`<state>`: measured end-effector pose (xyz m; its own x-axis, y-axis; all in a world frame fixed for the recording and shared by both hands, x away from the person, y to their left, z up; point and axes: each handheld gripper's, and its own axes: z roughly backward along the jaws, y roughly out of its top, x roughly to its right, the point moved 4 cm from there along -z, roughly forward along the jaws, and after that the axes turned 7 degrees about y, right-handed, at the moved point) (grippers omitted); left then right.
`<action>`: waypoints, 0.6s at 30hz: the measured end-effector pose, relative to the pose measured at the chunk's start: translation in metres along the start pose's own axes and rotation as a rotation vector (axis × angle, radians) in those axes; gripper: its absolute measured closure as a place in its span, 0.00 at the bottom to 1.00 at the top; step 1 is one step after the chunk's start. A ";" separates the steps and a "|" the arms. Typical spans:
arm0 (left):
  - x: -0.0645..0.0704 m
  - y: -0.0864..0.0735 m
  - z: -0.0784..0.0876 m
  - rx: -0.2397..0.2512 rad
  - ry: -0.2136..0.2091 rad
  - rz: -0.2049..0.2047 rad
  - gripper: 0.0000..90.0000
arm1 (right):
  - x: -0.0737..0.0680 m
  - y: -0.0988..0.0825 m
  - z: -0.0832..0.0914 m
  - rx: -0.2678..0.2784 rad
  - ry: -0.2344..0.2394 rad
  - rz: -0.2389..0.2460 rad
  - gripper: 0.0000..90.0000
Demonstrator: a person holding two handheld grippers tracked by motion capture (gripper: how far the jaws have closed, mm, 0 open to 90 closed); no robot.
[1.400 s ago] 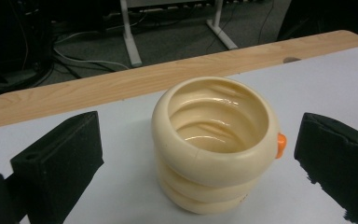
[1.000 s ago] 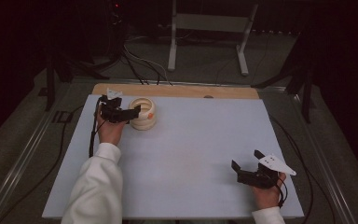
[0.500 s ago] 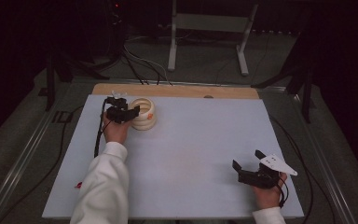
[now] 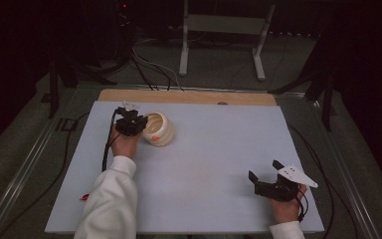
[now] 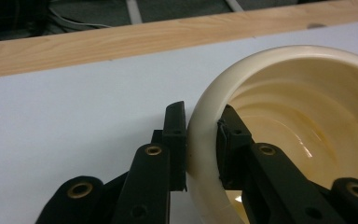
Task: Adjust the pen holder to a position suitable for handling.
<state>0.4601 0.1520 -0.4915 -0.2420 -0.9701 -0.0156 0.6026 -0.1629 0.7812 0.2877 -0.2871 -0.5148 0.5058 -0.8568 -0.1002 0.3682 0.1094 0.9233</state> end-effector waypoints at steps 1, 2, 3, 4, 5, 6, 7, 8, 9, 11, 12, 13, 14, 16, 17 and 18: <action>0.002 0.000 0.001 0.002 -0.011 -0.008 0.87 | 0.000 0.000 0.000 0.000 0.001 -0.002 0.00; 0.003 0.000 0.002 0.005 -0.021 -0.017 0.87 | 0.000 0.000 0.000 0.000 0.001 -0.001 0.00; 0.005 0.000 0.004 0.006 -0.028 -0.025 0.87 | 0.000 0.000 0.000 0.000 0.000 -0.001 0.00; 0.006 0.001 0.006 0.009 -0.037 -0.029 0.87 | 0.000 0.000 0.000 0.000 0.000 0.000 0.00; 0.007 0.001 0.008 0.013 -0.046 -0.032 0.87 | 0.000 0.000 0.000 0.000 0.000 -0.001 0.00; 0.008 0.002 0.010 0.018 -0.057 -0.031 0.87 | 0.000 0.000 0.000 0.000 0.000 -0.001 0.00; 0.009 0.002 0.012 0.022 -0.068 -0.027 0.87 | 0.000 0.000 0.000 0.000 0.000 -0.001 0.00; 0.010 0.002 0.015 0.027 -0.081 -0.028 0.87 | 0.000 0.000 0.000 0.000 0.000 -0.002 0.00; 0.010 0.002 0.015 0.027 -0.081 -0.028 0.87 | 0.000 0.000 0.000 0.000 0.000 -0.002 0.00; 0.014 0.002 0.021 0.029 -0.096 -0.048 0.87 | 0.000 0.000 0.000 -0.001 0.000 0.000 0.00; 0.016 0.002 0.022 0.029 -0.101 -0.056 0.87 | 0.000 0.000 0.000 -0.001 0.001 0.002 0.00; 0.017 0.002 0.024 0.030 -0.104 -0.067 0.87 | 0.000 0.000 0.000 -0.001 0.001 0.002 0.00; 0.020 0.002 0.027 0.034 -0.108 -0.075 0.87 | -0.001 0.000 0.000 -0.002 0.001 0.001 0.00; 0.023 0.003 0.030 0.036 -0.113 -0.088 0.87 | -0.001 0.000 0.000 -0.002 0.000 0.001 0.00; 0.025 0.003 0.032 0.036 -0.118 -0.092 0.87 | -0.001 0.000 0.000 -0.002 0.001 0.001 0.00; 0.027 0.003 0.033 0.037 -0.125 -0.095 0.87 | -0.001 0.000 -0.001 -0.002 0.001 0.001 0.00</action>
<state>0.4303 0.1316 -0.4687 -0.3907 -0.9204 -0.0150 0.5443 -0.2442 0.8026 0.2877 -0.2863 -0.5151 0.5074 -0.8559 -0.0997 0.3694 0.1115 0.9226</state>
